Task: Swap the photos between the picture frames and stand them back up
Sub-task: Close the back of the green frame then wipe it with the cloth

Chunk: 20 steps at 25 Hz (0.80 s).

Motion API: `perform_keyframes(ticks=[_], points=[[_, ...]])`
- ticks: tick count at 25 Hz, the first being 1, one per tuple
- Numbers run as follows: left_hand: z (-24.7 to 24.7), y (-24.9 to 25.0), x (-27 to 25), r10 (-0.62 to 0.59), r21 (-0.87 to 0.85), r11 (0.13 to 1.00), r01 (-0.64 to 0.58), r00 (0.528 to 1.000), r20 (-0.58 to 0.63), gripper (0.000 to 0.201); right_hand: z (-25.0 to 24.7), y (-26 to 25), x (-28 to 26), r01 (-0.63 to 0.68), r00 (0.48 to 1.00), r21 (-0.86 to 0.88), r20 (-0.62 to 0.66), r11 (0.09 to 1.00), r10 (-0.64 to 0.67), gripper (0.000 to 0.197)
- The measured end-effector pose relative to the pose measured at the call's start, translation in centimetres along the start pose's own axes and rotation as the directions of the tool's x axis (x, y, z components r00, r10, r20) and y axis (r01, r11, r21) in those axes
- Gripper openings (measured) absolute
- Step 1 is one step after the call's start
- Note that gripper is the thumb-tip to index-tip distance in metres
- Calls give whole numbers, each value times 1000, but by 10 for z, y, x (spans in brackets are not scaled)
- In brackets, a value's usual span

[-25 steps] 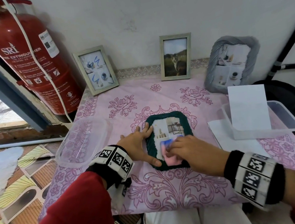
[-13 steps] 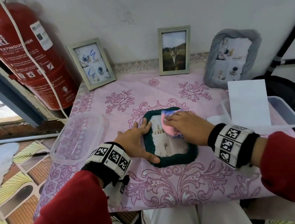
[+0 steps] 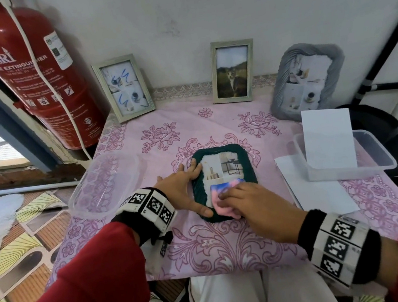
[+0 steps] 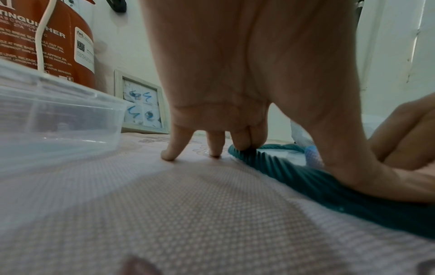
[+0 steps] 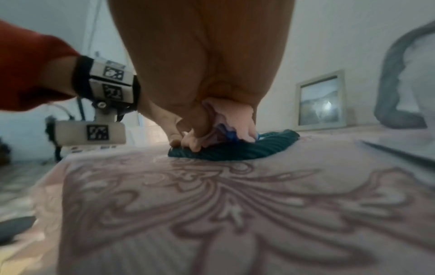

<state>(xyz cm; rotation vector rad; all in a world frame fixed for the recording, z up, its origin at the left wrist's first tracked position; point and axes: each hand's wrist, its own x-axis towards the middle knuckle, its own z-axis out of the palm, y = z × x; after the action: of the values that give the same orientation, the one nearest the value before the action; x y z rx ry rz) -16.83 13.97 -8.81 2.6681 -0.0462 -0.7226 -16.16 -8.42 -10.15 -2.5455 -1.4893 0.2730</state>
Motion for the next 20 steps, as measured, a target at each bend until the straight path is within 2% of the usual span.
perform_keyframes(ticks=[5, 9, 12, 15, 20], points=[[2, -3, 1, 10, -23, 1000, -10, 1000, -1, 121, -11, 27, 7, -108, 994, -116, 18, 987, 111, 56], [4, -6, 3, 18, -22, 1000, -18, 1000, -6, 122, -25, 42, 48, -176, 984, -212, 2, 961, 181, 50], [4, -5, 5, 12, -1, 1000, -12, 1000, -4, 123, -30, 38, 78, -205, 975, -226, 41, 952, 220, 45], [4, -4, 4, 9, 11, 1000, -9, 1000, -6, 124, -24, 28, 81, -170, 978, -124, 99, 978, 183, 48], [3, -2, 1, -1, 4, 1000, 1, 1000, -15, 123, -15, 4, 46, -44, 999, 18, 27, 999, 44, 44]])
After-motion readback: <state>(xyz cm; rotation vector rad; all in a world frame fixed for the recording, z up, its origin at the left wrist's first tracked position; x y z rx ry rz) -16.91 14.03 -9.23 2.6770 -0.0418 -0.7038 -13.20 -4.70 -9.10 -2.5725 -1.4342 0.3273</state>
